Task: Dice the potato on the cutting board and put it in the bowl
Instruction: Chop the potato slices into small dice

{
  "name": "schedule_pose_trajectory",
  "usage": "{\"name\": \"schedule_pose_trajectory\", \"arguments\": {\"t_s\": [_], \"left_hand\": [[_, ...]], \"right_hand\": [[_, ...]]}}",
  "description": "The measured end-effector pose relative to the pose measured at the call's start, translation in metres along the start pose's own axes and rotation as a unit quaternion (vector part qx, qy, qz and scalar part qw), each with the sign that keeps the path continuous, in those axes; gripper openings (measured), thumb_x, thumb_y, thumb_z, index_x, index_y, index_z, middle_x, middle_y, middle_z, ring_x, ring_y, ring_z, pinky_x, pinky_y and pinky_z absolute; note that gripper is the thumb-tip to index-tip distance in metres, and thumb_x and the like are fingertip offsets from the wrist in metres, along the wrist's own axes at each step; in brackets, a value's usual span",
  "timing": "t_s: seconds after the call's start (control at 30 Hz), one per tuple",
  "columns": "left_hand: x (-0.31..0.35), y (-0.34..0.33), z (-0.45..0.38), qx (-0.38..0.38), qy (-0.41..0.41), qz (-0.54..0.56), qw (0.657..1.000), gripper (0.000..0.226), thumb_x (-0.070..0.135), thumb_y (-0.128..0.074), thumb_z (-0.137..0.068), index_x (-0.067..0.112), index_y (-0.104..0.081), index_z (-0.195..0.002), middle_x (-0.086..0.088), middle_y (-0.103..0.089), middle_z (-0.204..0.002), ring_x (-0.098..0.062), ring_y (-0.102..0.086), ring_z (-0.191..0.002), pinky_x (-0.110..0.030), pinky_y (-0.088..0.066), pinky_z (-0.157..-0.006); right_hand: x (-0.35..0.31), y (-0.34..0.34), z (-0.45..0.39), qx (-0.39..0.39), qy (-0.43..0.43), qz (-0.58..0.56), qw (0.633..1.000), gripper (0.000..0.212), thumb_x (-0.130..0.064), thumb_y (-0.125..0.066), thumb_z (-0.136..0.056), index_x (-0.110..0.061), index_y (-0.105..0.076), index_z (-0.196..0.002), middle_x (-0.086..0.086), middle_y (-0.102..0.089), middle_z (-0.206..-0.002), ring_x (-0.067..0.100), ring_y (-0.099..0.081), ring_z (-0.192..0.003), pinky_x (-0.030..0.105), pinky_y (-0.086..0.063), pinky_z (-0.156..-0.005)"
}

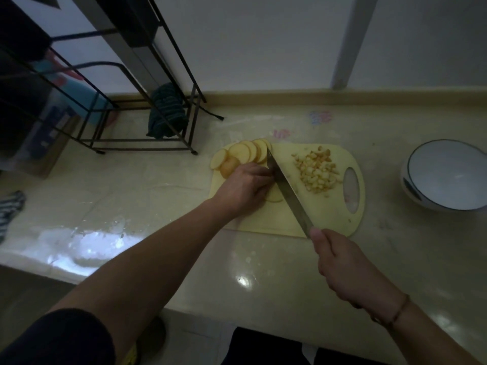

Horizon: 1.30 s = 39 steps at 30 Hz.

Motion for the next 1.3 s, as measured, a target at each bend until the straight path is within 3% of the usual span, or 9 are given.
{"name": "schedule_pose_trajectory", "arguments": {"t_s": [0.07, 0.2, 0.27, 0.43, 0.73, 0.87, 1.0, 1.1, 1.3], "left_hand": [[0.001, 0.001, -0.002, -0.001, 0.048, 0.011, 0.999, 0.018, 0.006, -0.066, -0.086, 0.002, -0.078, -0.099, -0.013, -0.074, -0.096, -0.028, -0.067, -0.086, -0.034, -0.054, -0.079], [-0.002, -0.003, -0.011, -0.02, 0.225, 0.028, 0.974, 0.013, 0.013, -0.065, -0.087, 0.005, -0.074, -0.092, -0.01, -0.072, -0.086, -0.027, -0.064, -0.08, -0.043, -0.054, -0.073], [-0.002, -0.004, -0.013, -0.012, 0.257, 0.05, 0.965, 0.007, 0.011, -0.066, -0.085, 0.007, -0.071, -0.089, -0.008, -0.071, -0.083, -0.025, -0.065, -0.076, -0.044, -0.055, -0.069], [-0.003, -0.003, -0.011, 0.017, 0.268, 0.077, 0.96, 0.011, 0.005, -0.069, -0.083, 0.012, -0.063, -0.087, -0.005, -0.068, -0.08, -0.022, -0.063, -0.072, -0.039, -0.053, -0.067], [-0.003, -0.002, -0.007, 0.01, 0.257, 0.116, 0.96, 0.018, 0.004, -0.071, -0.087, 0.019, -0.061, -0.089, 0.011, -0.06, -0.08, -0.001, -0.056, -0.071, -0.013, -0.045, -0.067], [-0.002, -0.003, -0.003, 0.013, 0.24, 0.104, 0.965, 0.009, 0.006, -0.07, -0.088, 0.012, -0.066, -0.094, 0.002, -0.065, -0.087, -0.012, -0.06, -0.078, -0.025, -0.049, -0.072], [0.0, -0.004, -0.006, -0.01, 0.252, 0.106, 0.962, 0.019, 0.012, -0.07, -0.089, 0.013, -0.068, -0.108, -0.003, -0.069, -0.1, -0.016, -0.065, -0.092, -0.035, -0.056, -0.085], [0.004, -0.006, -0.014, 0.0, 0.28, 0.107, 0.954, 0.019, 0.01, -0.07, -0.085, 0.016, -0.063, -0.101, -0.002, -0.068, -0.093, -0.018, -0.065, -0.086, -0.042, -0.057, -0.08], [0.009, -0.006, -0.027, -0.006, 0.32, 0.092, 0.943, 0.031, 0.011, -0.071, -0.083, 0.017, -0.051, -0.106, 0.005, -0.064, -0.081, -0.017, -0.064, -0.075, -0.04, -0.057, -0.067]], "right_hand": [[-0.001, 0.001, 0.0, 0.001, 0.004, 0.012, 1.0, 0.048, -0.051, -0.029, -0.096, -0.014, -0.048, -0.07, 0.0, -0.054, -0.061, 0.01, -0.049, -0.055, 0.028, -0.039, -0.056], [-0.004, 0.0, 0.001, -0.003, -0.001, 0.02, 1.0, 0.05, -0.049, -0.028, -0.098, -0.013, -0.049, -0.071, 0.001, -0.055, -0.064, 0.011, -0.05, -0.057, 0.027, -0.041, -0.057], [-0.004, 0.0, 0.002, -0.005, -0.009, 0.01, 1.0, 0.051, -0.05, -0.028, -0.098, -0.011, -0.05, -0.073, 0.003, -0.056, -0.065, 0.011, -0.048, -0.053, 0.026, -0.037, -0.053], [-0.003, -0.002, 0.003, -0.004, -0.021, -0.001, 1.0, 0.054, -0.052, -0.028, -0.098, -0.007, -0.051, -0.078, 0.004, -0.055, -0.066, 0.008, -0.042, -0.048, 0.022, -0.032, -0.047], [0.008, 0.005, 0.006, -0.018, -0.084, -0.096, 0.992, 0.053, -0.059, -0.031, -0.092, -0.011, -0.049, -0.078, -0.005, -0.045, -0.051, 0.003, -0.036, -0.035, 0.017, -0.029, -0.035], [0.01, 0.005, 0.01, -0.022, -0.099, -0.123, 0.987, 0.054, -0.061, -0.032, -0.091, -0.011, -0.047, -0.078, -0.004, -0.045, -0.051, 0.009, -0.035, -0.037, 0.021, -0.028, -0.037], [0.007, 0.004, 0.008, -0.031, -0.08, -0.09, 0.992, 0.06, -0.064, -0.029, -0.089, -0.008, -0.047, -0.08, -0.001, -0.045, -0.055, 0.008, -0.036, -0.037, 0.022, -0.03, -0.039], [0.007, 0.004, 0.007, -0.029, -0.077, -0.09, 0.993, 0.059, -0.065, -0.029, -0.088, -0.01, -0.047, -0.079, -0.002, -0.044, -0.055, 0.007, -0.036, -0.037, 0.021, -0.029, -0.04], [0.01, 0.002, 0.009, -0.05, -0.122, -0.178, 0.975, 0.048, -0.059, -0.032, -0.095, -0.014, -0.045, -0.082, -0.002, -0.04, -0.053, 0.013, -0.029, -0.041, 0.023, -0.026, -0.042]]}}
Point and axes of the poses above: each hand's wrist, its own z-axis away from the middle knuckle, its own y-axis out of the back of the hand, x = y × z, the point moved 4 cm from there along -z, towards the middle knuckle
